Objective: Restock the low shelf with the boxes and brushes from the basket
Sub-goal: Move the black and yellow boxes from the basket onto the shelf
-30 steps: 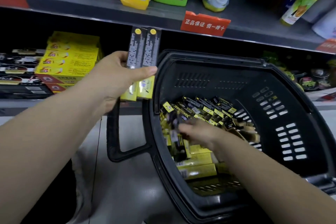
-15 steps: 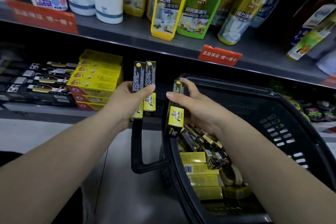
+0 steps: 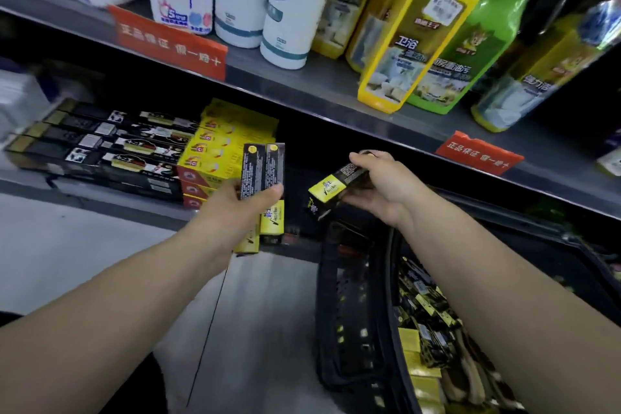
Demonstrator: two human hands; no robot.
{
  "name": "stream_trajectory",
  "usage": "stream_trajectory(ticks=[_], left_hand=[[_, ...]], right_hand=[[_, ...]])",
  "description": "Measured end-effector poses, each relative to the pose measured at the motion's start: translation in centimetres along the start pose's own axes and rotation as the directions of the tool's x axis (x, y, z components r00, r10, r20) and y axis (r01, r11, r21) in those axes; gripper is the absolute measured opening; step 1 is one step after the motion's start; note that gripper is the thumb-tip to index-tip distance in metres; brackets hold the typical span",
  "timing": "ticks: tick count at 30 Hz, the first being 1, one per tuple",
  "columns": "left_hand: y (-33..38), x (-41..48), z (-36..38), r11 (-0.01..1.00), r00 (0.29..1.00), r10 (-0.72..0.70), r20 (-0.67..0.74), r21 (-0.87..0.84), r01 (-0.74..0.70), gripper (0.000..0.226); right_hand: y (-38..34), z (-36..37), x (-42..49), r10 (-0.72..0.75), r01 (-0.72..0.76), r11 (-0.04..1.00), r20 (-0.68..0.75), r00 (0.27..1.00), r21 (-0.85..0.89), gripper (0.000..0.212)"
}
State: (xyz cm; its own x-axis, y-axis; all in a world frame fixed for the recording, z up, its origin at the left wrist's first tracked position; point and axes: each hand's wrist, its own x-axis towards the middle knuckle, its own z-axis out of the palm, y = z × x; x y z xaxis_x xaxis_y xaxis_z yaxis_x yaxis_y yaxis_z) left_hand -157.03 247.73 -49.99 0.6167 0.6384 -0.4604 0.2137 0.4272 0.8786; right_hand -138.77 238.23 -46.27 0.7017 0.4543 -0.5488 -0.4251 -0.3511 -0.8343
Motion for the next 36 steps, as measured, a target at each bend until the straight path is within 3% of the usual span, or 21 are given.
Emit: stream_trajectory(ticks=[2, 4, 8, 13, 17, 22, 25, 30, 33, 36], left_hand=[[0.0, 1.1, -2.0, 0.997, 0.997, 0.026, -0.070, 0.077, -0.020, 0.045], [0.1, 2.0, -3.4, 0.992, 0.991, 0.027, -0.131, 0.123, -0.011, 0.044], [0.3, 3.4, -4.5, 0.983, 0.987, 0.043, -0.153, 0.181, -0.015, 0.044], [0.1, 4.7, -5.4, 0.981, 0.986, 0.034, -0.161, 0.196, -0.002, 0.043], [0.1, 5.8, -5.2, 0.977, 0.982, 0.035, -0.185, 0.215, 0.006, 0.045], [-0.1, 7.1, -4.4, 0.972, 0.983, 0.020, -0.183, 0.235, 0.024, 0.043], [-0.3, 7.7, -3.9, 0.968, 0.986, 0.016, -0.163, 0.249, 0.025, 0.042], [-0.3, 8.1, -4.2, 0.962, 0.988, 0.018, -0.151, 0.272, 0.024, 0.038], [-0.2, 8.3, -4.6, 0.962, 0.987, 0.023, -0.156, 0.271, 0.020, 0.037], [-0.1, 8.4, -4.9, 0.966, 0.987, 0.022, -0.160, 0.259, 0.021, 0.038]], right_hand=[[0.4, 1.5, 2.4, 0.009, -0.007, 0.995, 0.022, 1.000, -0.098, 0.021], [1.0, 2.7, 5.0, 0.036, -0.035, 0.950, 0.000, 0.999, -0.312, 0.040], [1.6, 3.4, 9.6, 0.099, -0.141, 0.756, -0.101, 0.990, -0.639, 0.036], [0.4, 1.3, 12.5, 0.404, -0.341, 0.737, -0.024, 0.915, -0.584, 0.042], [0.9, -0.4, 13.7, 0.452, -0.343, 0.724, 0.036, 0.891, -0.599, 0.051], [2.1, -1.4, 14.5, 0.450, -0.370, 0.579, -0.093, 0.888, -0.727, 0.048], [3.1, -1.7, 14.8, 0.405, -0.328, 0.570, -0.090, 0.910, -0.754, 0.040], [5.4, -0.1, 15.9, 0.313, -0.184, 0.698, 0.064, 0.948, -0.692, 0.024], [6.9, 1.0, 16.4, 0.345, -0.105, 0.548, 0.110, 0.932, -0.830, 0.019], [7.9, 1.3, 16.4, 0.350, 0.009, 0.401, 0.162, 0.923, -0.916, 0.029]])
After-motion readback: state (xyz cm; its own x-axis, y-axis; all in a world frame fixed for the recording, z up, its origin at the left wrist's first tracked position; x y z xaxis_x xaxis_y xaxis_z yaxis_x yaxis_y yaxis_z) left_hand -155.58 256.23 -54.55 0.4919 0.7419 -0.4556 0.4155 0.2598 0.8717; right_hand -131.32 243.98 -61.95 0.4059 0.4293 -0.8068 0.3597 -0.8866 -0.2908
